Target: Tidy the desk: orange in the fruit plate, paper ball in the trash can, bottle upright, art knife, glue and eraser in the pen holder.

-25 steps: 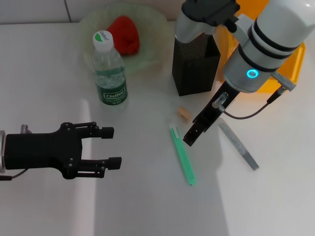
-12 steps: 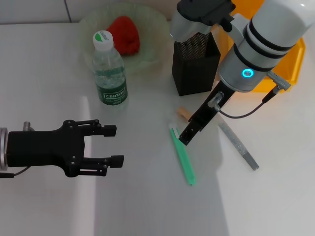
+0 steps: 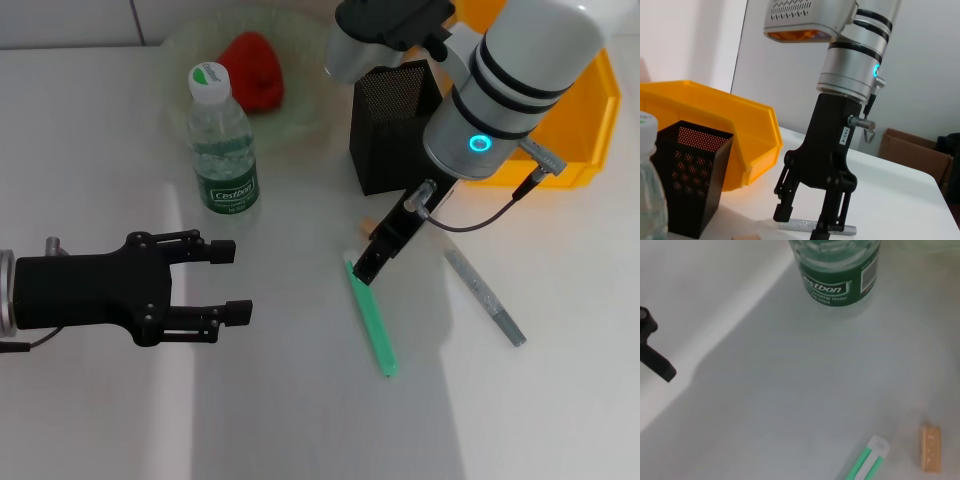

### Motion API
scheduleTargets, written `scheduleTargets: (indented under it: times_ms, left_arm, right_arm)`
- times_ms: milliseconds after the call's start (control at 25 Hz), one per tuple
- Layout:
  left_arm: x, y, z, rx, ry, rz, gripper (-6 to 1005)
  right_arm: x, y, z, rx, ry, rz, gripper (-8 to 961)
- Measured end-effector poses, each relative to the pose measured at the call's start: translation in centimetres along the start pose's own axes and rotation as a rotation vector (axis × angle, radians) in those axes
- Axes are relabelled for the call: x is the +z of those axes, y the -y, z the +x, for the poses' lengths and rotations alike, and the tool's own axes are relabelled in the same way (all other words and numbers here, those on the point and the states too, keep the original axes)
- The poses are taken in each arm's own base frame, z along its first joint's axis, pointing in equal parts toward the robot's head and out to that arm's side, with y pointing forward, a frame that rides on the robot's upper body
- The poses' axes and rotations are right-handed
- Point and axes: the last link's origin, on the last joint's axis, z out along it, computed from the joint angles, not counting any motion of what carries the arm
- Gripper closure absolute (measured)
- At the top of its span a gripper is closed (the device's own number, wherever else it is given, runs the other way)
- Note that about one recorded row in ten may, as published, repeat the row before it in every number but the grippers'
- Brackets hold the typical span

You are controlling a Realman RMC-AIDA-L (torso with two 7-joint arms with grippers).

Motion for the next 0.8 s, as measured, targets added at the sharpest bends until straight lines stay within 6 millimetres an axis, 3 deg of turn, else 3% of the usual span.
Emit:
scheduleTargets:
  times_ms: [800]
  left_arm:
    - [0.13, 0.32, 0.53, 0.015, -0.015, 0.012, 200]
  right_arm:
    - [0.68, -0.30, -0.35, -0.019, -0.018, 0.010, 199]
